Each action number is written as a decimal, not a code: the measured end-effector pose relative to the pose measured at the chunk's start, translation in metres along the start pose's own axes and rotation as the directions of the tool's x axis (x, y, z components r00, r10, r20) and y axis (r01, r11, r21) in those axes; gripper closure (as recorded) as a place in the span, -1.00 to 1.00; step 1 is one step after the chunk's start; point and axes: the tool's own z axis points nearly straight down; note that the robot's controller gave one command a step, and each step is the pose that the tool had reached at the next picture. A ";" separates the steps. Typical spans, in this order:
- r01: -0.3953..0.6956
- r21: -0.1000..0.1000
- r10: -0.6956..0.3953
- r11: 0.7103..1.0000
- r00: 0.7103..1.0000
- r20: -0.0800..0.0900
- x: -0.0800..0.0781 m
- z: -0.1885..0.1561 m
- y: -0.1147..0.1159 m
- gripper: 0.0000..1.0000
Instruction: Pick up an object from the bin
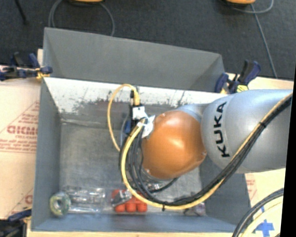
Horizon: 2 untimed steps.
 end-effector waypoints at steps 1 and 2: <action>0.277 0.001 -0.277 0.961 0.961 0.002 -0.019 0.015 -0.008 -1.00; 0.274 0.000 -0.274 0.962 0.962 0.002 -0.020 0.014 -0.008 -1.00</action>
Offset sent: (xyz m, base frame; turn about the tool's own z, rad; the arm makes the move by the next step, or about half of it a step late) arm 0.0020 0.0208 -0.0143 -0.2825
